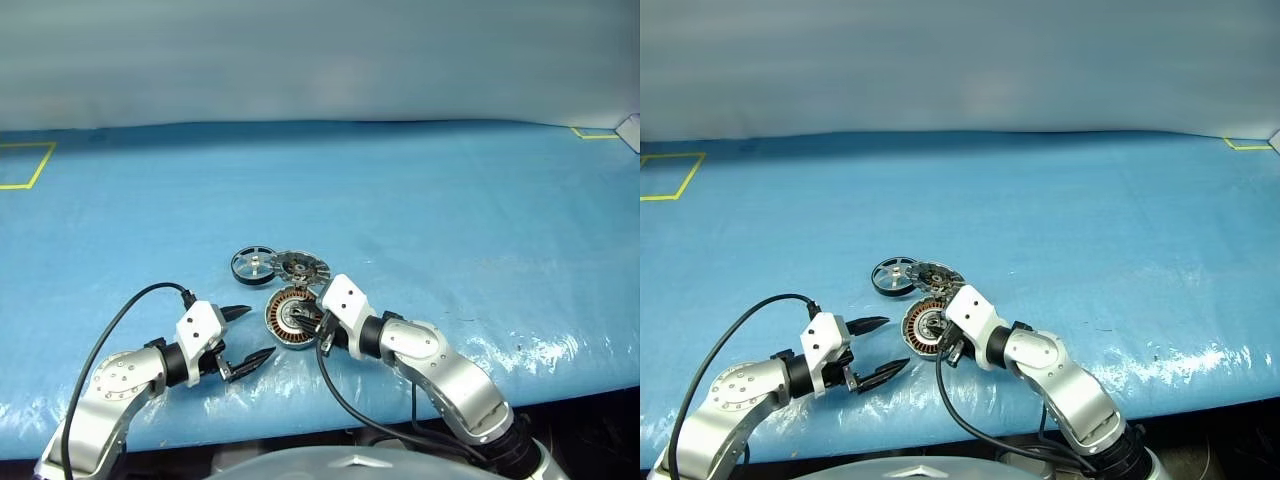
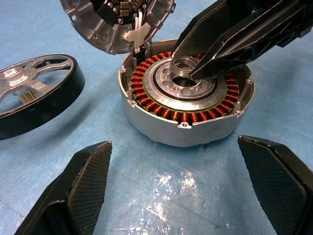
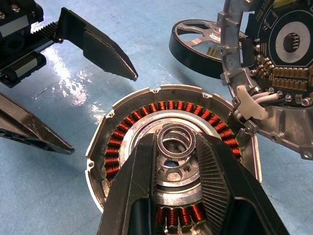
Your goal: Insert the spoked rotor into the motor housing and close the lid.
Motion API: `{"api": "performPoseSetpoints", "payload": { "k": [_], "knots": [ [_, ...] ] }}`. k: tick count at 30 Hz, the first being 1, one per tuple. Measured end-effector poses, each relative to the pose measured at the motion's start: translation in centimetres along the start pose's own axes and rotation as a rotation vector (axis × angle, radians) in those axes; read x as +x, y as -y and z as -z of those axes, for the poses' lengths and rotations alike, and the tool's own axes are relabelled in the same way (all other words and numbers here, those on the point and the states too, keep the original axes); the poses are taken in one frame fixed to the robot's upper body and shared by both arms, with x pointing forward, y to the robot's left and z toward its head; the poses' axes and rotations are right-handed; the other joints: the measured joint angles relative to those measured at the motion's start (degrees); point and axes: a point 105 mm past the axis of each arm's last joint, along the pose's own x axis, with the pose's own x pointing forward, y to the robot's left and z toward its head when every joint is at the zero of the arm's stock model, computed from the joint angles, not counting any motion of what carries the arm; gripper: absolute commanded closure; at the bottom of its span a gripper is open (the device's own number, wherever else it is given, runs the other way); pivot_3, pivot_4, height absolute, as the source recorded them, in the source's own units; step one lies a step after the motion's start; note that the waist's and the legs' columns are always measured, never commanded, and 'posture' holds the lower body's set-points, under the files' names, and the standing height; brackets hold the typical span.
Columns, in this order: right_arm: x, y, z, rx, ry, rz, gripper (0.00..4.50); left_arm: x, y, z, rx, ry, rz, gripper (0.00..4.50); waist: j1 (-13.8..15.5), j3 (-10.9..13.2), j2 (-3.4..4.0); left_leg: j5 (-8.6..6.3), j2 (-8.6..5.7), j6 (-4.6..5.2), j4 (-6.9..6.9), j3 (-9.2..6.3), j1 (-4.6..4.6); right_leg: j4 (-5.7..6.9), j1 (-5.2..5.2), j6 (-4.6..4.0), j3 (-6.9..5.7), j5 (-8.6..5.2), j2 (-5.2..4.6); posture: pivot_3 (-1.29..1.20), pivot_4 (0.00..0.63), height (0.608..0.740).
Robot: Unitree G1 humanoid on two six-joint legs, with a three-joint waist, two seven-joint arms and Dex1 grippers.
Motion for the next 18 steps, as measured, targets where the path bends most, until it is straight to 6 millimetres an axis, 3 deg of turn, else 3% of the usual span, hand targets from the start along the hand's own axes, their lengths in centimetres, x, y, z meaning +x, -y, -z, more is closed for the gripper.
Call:
{"api": "performPoseSetpoints", "payload": {
  "k": [18],
  "knots": [
    [0.19,-0.12,0.37,0.016,-0.009,-0.014,3.23,0.09,-0.38,-0.13,0.009,0.001,-0.028,0.0,-0.03,-0.01,-0.01,0.0,0.0,0.0,0.0,0.0,0.01,0.0,0.01,0.0,0.0,0.0,0.0,0.0,0.15,0.74]
  ]
}}
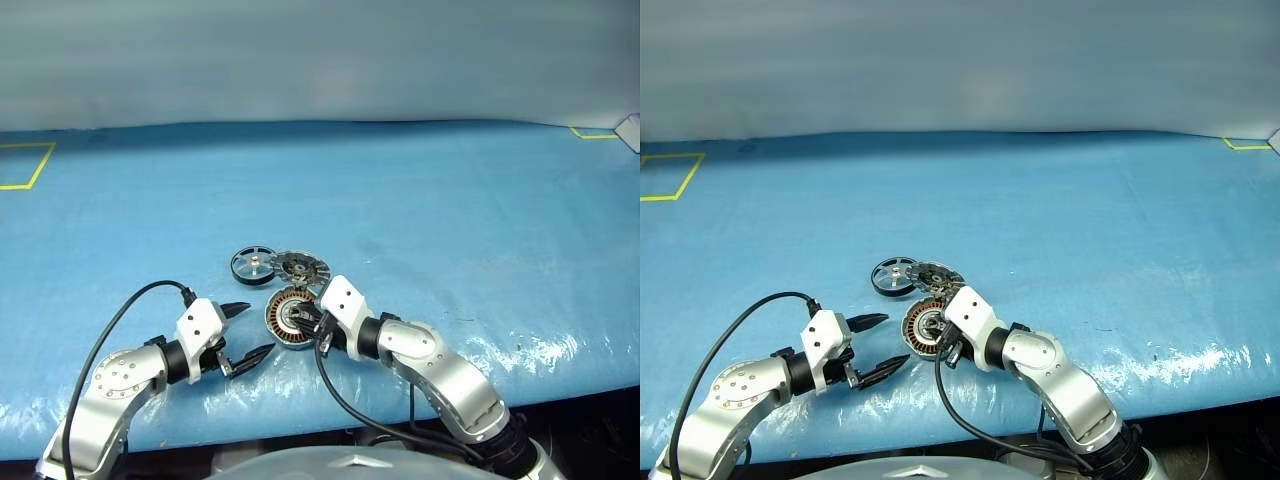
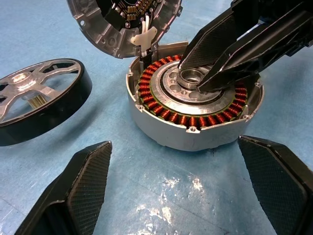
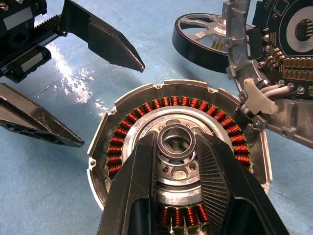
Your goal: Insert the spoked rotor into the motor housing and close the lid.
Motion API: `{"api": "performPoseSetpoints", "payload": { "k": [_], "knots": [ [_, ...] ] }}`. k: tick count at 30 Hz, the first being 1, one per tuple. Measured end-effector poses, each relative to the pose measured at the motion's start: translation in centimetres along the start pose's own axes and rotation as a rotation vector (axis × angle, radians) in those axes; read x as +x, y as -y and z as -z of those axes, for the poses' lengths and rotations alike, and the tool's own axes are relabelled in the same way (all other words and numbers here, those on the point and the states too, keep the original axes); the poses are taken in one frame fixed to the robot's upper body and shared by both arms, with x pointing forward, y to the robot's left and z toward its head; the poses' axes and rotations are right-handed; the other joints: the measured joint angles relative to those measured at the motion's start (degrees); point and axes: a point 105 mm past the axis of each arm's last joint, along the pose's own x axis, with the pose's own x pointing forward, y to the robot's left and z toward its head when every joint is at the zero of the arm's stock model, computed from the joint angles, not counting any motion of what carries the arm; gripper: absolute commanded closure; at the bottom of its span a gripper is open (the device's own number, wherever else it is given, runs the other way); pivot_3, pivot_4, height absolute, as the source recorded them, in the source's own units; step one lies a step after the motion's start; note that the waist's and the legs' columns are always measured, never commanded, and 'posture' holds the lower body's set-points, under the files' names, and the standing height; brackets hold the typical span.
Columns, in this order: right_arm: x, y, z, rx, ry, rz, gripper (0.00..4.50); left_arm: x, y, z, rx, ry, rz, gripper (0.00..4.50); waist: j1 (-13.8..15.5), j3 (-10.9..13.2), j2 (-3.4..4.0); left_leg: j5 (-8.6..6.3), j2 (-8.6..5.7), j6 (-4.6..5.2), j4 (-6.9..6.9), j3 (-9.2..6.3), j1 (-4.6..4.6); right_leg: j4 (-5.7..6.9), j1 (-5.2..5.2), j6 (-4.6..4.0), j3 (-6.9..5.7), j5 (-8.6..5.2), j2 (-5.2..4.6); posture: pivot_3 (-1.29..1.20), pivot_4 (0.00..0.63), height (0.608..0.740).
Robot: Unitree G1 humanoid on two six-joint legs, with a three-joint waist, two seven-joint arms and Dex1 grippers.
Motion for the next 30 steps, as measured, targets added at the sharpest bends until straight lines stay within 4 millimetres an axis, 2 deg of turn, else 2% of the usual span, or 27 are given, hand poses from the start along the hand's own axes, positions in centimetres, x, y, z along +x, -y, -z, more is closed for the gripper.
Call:
{"api": "performPoseSetpoints", "payload": {
  "k": [8,13,19,22,28,30],
  "knots": [
    [0.0,0.0,0.0,0.003,0.001,-0.002,3.23,0.1,-0.2,-0.1,0.005,0.002,-0.01,0.0,0.0,-0.01,0.0,0.0,0.0,0.0,0.0,0.0,0.0,0.0,0.0,0.0,0.0,0.0,0.0,0.0,0.15,0.74],
    [0.1,-0.3,0.0,0.011,0.007,-0.013,1.75,0.1,-0.2,-0.2,0.008,0.003,-0.009,0.0,0.01,-0.01,-0.01,0.0,0.0,0.0,0.01,0.0,0.01,0.0,0.01,0.01,0.0,0.01,0.0,0.0,0.15,0.74],
    [-0.4,-0.4,-0.2,0.032,0.014,-0.029,1.75,0.2,-0.2,-0.2,0.008,0.003,-0.013,0.0,0.03,-0.01,0.0,0.0,0.0,0.0,0.01,0.0,0.0,0.0,0.01,0.01,0.0,0.01,0.0,0.0,0.15,0.74],
    [-0.8,-0.3,-0.7,0.044,0.03,-0.033,2.4,0.2,-0.2,-0.2,0.008,0.004,-0.013,0.0,0.02,-0.01,0.0,0.0,0.0,0.0,0.01,-0.01,0.0,0.0,0.01,0.01,0.0,0.01,0.0,0.0,0.15,0.74],
    [-1.0,-0.3,-0.9,0.043,0.024,-0.023,4.36,0.2,-0.2,-0.1,0.006,0.003,-0.009,0.0,0.03,-0.01,-0.01,0.0,0.0,0.0,0.01,0.0,0.0,0.0,0.01,0.01,0.0,0.01,0.0,0.0,0.15,0.74],
    [-1.0,-0.1,-0.7,0.041,0.015,-0.007,4.46,0.2,-0.2,-0.1,0.005,0.002,-0.01,0.0,0.02,-0.01,-0.01,0.0,0.0,0.0,0.01,0.0,0.0,0.0,0.01,0.01,0.0,0.01,0.0,0.0,0.15,0.74]
  ]
}}
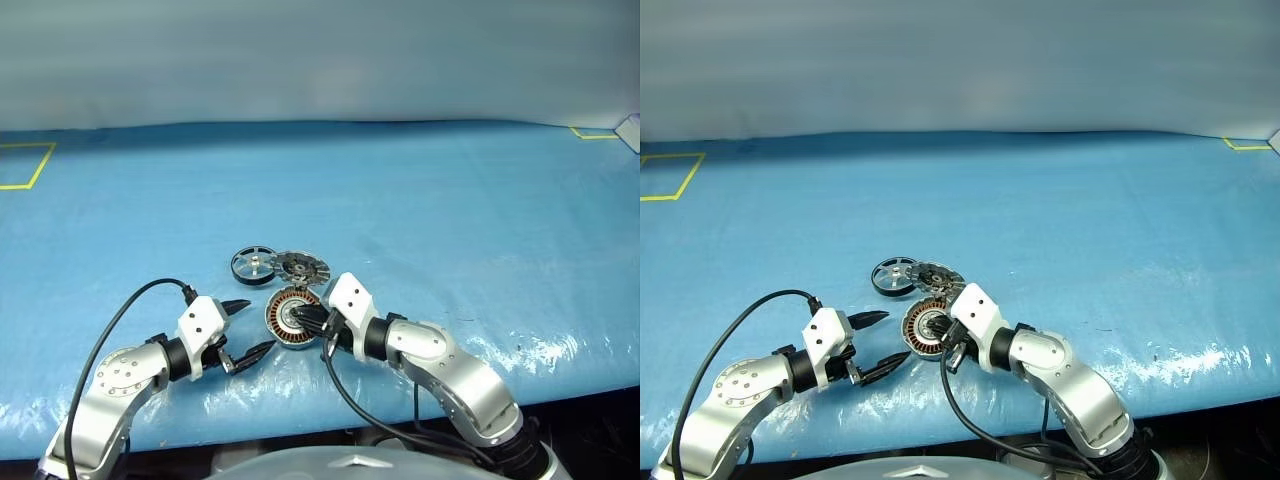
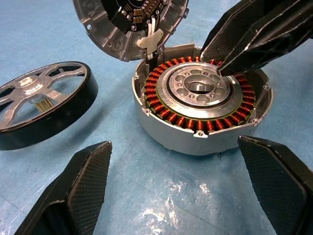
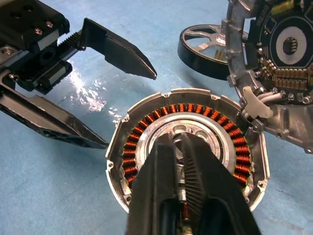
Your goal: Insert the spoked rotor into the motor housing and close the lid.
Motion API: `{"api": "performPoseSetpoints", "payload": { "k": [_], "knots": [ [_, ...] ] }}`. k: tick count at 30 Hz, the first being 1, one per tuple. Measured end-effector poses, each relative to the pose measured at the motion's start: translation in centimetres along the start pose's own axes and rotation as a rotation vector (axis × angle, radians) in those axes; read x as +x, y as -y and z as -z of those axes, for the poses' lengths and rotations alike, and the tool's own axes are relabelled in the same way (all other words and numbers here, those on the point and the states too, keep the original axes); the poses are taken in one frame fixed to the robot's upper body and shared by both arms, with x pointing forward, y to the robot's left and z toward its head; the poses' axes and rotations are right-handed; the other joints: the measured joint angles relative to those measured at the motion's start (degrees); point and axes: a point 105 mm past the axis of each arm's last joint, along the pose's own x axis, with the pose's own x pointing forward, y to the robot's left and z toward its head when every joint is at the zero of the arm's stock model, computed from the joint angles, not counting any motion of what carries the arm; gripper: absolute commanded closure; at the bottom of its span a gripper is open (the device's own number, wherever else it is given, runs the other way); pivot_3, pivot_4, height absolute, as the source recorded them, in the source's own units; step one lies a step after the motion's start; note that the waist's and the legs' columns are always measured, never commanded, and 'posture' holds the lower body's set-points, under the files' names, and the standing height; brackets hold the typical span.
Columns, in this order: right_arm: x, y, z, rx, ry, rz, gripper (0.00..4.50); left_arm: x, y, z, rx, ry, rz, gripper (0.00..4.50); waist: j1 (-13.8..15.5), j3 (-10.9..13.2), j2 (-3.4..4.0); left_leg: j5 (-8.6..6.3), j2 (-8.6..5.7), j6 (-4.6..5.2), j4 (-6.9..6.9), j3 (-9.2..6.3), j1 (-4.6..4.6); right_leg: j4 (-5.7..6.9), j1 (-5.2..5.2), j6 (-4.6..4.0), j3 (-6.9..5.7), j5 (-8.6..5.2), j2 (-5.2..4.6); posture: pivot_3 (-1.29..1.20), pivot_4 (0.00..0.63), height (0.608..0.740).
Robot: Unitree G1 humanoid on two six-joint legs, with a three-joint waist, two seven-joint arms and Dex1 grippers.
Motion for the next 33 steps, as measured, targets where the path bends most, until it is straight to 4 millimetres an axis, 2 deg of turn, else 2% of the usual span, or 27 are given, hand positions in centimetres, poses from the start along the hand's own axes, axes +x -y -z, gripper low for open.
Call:
{"api": "performPoseSetpoints", "payload": {
  "k": [33],
  "knots": [
    [1.8,-0.2,0.3,-0.041,-0.045,-0.008,4.46,-0.1,-0.1,0.3,-0.007,-0.01,-0.022,0.0,-0.06,-0.01,0.0,0.0,0.0,0.01,0.0,0.0,0.01,0.0,0.01,0.0,0.0,0.01,0.0,0.0,0.15,0.74]
  ]
}}
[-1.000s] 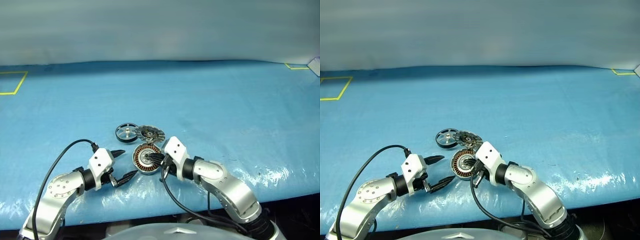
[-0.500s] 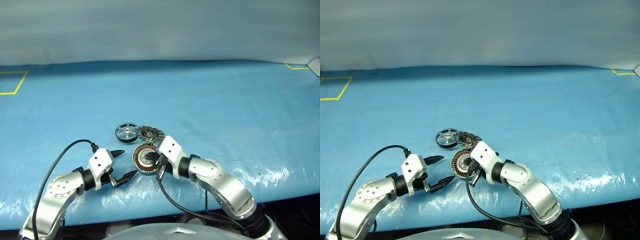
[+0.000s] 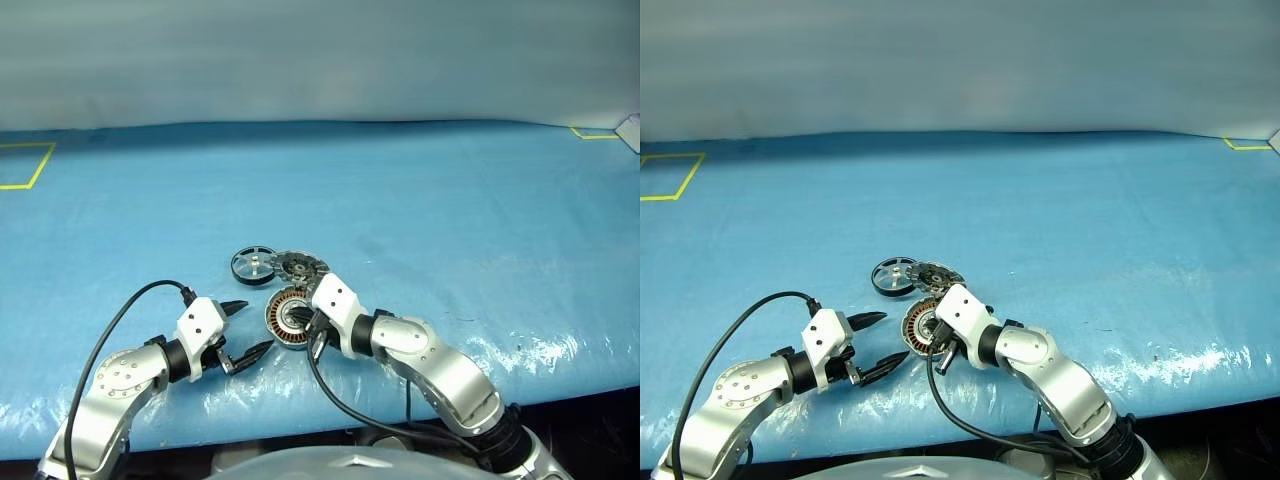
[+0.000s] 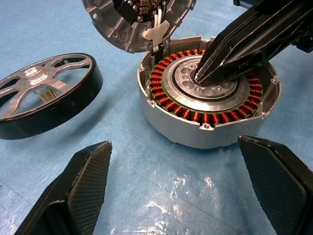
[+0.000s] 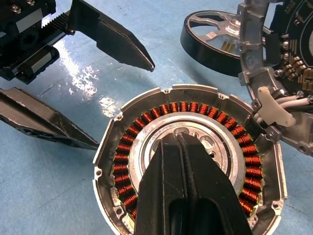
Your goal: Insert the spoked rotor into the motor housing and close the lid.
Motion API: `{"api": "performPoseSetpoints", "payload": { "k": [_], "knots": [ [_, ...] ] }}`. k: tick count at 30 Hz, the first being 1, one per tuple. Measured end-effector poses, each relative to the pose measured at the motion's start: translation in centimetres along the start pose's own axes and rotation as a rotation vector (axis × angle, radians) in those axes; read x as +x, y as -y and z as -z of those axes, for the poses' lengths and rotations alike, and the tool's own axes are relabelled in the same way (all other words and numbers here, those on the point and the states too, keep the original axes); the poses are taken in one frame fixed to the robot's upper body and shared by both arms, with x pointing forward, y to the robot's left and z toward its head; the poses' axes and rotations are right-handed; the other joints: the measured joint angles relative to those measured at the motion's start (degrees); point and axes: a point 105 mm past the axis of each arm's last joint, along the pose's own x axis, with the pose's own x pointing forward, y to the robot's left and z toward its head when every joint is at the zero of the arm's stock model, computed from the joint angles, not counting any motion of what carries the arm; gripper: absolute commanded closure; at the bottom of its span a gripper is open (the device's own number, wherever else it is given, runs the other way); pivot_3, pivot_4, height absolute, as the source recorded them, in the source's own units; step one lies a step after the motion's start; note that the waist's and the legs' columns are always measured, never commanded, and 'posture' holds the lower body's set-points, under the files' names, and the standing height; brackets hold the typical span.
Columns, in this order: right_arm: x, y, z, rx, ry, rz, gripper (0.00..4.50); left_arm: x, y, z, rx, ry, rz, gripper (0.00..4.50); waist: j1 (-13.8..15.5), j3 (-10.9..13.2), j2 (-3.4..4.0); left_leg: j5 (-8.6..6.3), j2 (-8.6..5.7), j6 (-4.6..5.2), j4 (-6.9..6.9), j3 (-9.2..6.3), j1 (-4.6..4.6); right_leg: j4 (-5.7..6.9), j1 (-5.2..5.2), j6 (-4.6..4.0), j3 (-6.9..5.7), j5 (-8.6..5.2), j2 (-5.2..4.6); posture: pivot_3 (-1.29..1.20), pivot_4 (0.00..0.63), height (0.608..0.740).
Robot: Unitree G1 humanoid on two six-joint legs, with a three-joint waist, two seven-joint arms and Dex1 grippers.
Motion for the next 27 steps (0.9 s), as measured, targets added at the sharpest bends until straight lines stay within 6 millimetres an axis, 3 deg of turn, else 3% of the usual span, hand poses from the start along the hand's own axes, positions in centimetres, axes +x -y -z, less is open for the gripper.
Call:
{"api": "performPoseSetpoints", "payload": {
  "k": [14,27],
  "knots": [
    [-0.3,0.0,0.4,-0.008,-0.009,-0.002,4.46,0.0,0.0,0.0,-0.004,0.003,-0.001,0.0,0.01,-0.04,-0.02,0.0,0.0,0.0,0.0,0.0,0.05,0.0,0.04,0.0,0.0,0.0,0.0,0.0,0.15,0.74],
    [-1.0,1.4,-1.1,0.032,0.054,0.038,4.46,0.1,0.1,0.0,-0.005,0.003,0.003,0.0,0.01,-0.03,-0.01,0.0,0.0,0.0,0.0,0.0,0.03,0.0,0.02,0.0,0.0,0.0,0.0,0.0,0.15,0.74]
  ]
}}
